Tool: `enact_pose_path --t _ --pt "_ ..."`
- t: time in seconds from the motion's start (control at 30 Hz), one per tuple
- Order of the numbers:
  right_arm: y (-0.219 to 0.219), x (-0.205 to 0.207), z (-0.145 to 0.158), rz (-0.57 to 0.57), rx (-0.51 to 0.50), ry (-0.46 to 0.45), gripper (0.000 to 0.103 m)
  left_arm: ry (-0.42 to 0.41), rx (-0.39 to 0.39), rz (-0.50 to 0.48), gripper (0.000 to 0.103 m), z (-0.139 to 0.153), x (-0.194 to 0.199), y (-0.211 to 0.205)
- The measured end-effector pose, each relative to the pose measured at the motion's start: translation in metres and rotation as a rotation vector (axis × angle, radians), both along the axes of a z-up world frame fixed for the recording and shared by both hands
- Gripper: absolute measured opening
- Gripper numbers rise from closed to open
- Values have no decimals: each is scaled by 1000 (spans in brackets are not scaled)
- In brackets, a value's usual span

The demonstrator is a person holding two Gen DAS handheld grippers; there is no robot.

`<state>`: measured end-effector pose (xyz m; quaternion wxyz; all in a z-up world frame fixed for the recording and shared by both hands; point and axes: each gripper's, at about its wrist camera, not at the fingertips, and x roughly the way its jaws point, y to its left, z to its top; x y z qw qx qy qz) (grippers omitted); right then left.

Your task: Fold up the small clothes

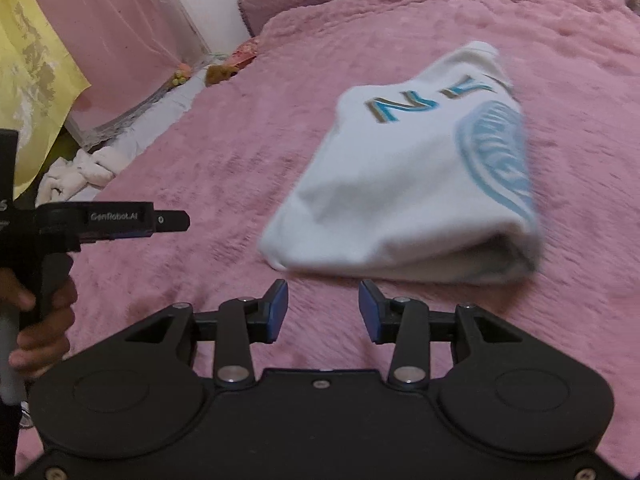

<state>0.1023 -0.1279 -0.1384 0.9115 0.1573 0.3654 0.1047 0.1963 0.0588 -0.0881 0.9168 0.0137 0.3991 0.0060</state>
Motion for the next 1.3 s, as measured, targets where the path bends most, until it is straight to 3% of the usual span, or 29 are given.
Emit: enact_pose_path --t 0.1,0.2,0.4,0.63,0.7,0.73,0.8,0.97,1.0,1.07,1.13,1.3 --pt "-19 -16 0 -18 -10 -1 37 13 -10 -26 58 -9 2 -15" --pt "-38 -30 4 -52 -49 -26 48 33 -18 -65 58 -20 8 -36" --pt "-74 -32 1 -138 -131 -56 48 85 -74 -114 58 -47 33 -69" --pt "-92 -19 -22 -151 -119 -7 49 130 -108 -144 56 -69 56 -83" --pt "-89 -15 -22 -144 -141 -19 49 116 -128 -151 51 -72 55 -82" --pt "-87 -13 -21 -138 -151 -26 49 107 -126 -153 40 -71 54 -81" --pt "-83 -10 -21 -129 -171 -47 49 89 -110 -157 7 -67 50 -77" --pt "-69 5 -20 -94 -238 -95 48 77 -162 -129 6 -60 47 -62" --pt "-67 9 -20 -104 -263 -107 47 71 -151 -131 6 -59 44 -64" --pt "-64 16 -20 -153 -339 -97 28 57 -124 -131 6 -58 42 -66" --pt "-64 18 -18 -151 -347 -90 13 26 -104 -123 7 -53 39 -66" --pt "-45 4 -11 -32 -375 -172 12 -12 -28 -26 7 -46 38 -59"
